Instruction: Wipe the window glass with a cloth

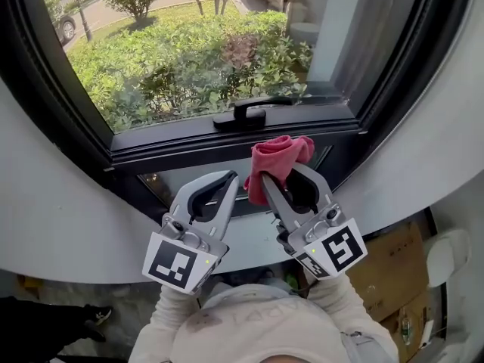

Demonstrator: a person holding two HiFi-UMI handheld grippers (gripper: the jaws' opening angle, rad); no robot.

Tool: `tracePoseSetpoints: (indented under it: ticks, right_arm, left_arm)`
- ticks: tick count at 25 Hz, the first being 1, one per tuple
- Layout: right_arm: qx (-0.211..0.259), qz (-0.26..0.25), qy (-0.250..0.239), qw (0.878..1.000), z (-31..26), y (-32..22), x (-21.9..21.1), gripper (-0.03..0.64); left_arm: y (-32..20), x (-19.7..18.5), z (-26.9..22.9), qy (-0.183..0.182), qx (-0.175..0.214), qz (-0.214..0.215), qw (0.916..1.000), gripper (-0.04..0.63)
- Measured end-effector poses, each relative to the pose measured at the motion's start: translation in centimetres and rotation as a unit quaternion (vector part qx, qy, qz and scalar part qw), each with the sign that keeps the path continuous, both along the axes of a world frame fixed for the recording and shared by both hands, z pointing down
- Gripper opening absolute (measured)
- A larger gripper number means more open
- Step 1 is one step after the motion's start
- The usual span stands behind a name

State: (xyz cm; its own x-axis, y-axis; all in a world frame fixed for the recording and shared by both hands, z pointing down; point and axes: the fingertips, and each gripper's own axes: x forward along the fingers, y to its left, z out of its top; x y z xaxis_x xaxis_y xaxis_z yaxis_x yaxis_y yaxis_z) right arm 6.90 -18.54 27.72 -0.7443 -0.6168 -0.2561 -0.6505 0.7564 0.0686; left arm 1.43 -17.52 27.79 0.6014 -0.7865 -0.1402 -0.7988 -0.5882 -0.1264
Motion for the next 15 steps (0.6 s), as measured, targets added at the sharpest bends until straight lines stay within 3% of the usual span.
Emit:
tracePoseSetpoints:
  ticks: [11,15]
  right_arm:
    - [-0.006,-0.018,-0.006,1.0,0.13,0.55,-0.45,0.118]
    - [-0.008,-0.021,-0.005,1.0,0.12,0.52,-0.81,0.117]
  left_arm:
    - [0.23,-0.87,0.03,-0.004,-0.012,-0.021,0.9997,0.0]
    - [0.47,-0.86,-0.23,0.001,0.001,-0.014,0.9999,0.0]
